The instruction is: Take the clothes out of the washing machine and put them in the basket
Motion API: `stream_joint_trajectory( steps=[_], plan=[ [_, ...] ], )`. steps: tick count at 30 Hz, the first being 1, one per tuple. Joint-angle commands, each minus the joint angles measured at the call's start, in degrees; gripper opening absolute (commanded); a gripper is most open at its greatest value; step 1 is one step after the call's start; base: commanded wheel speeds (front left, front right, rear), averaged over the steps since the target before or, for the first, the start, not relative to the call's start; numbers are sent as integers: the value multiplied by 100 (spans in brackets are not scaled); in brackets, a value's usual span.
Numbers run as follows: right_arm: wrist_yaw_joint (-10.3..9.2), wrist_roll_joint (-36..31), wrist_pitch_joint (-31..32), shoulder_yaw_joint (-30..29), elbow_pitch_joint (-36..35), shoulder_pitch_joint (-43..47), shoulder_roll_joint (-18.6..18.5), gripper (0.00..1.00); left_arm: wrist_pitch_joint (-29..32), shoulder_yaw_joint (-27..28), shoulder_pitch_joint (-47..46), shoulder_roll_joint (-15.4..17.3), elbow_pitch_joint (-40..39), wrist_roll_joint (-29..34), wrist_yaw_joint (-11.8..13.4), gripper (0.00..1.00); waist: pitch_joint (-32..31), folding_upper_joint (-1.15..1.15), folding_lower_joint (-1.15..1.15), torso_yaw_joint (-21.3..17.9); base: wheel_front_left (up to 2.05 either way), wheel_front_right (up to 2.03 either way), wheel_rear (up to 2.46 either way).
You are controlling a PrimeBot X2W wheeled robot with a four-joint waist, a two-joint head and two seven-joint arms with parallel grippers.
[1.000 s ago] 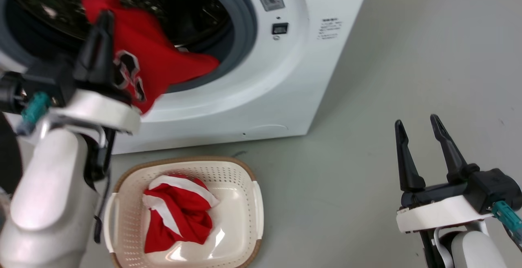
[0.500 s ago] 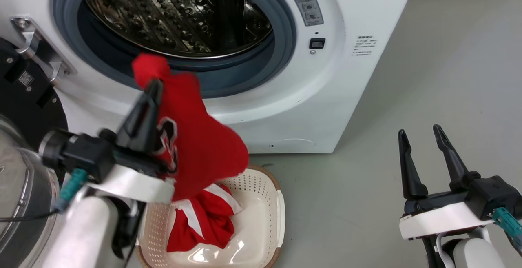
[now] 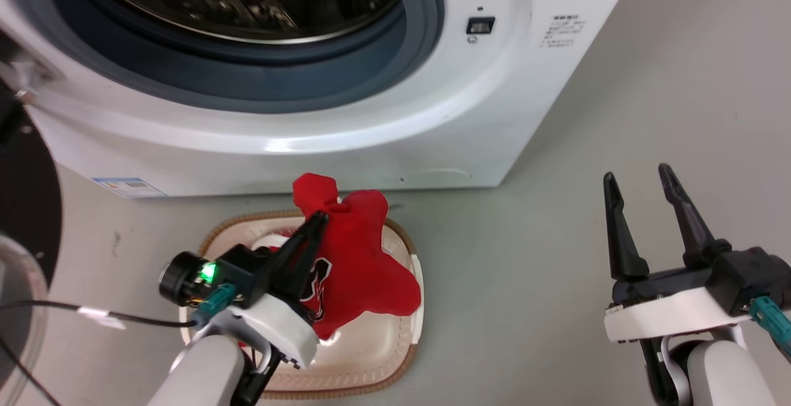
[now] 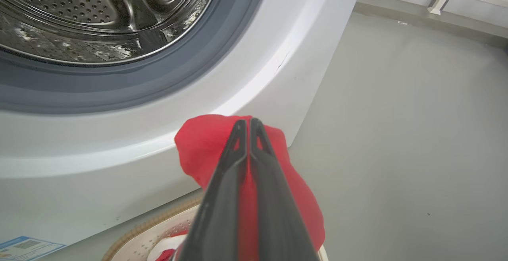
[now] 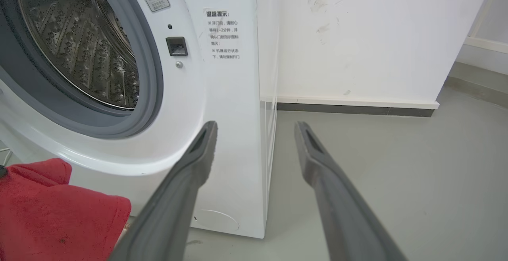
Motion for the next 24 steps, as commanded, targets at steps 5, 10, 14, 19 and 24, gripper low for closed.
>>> stream_joint_trajectory(
  steps=[5,10,14,19,24],
  plan=[
    [-6,8,-9,4,-84,-233,3,100,-101,-422,-470,-85,776,105,-61,0,663,0,0,-315,0,0,0],
    [-5,50,-9,34,-160,-415,4,100,-160,-715,-941,-112,1569,152,-65,0,1210,0,0,-537,0,0,0],
    [-6,113,-9,62,-233,-549,5,100,-184,-942,-1361,-176,2241,146,-72,0,1628,0,0,-710,0,0,0],
    [-5,208,-9,120,-316,-676,4,100,-207,-1125,-1907,-199,3150,170,-72,0,2092,0,0,-917,0,0,0],
    [-6,266,-10,161,-390,-732,6,100,-216,-1220,-2397,-261,3929,133,-73,0,2471,0,0,-1079,0,0,0]
  ],
)
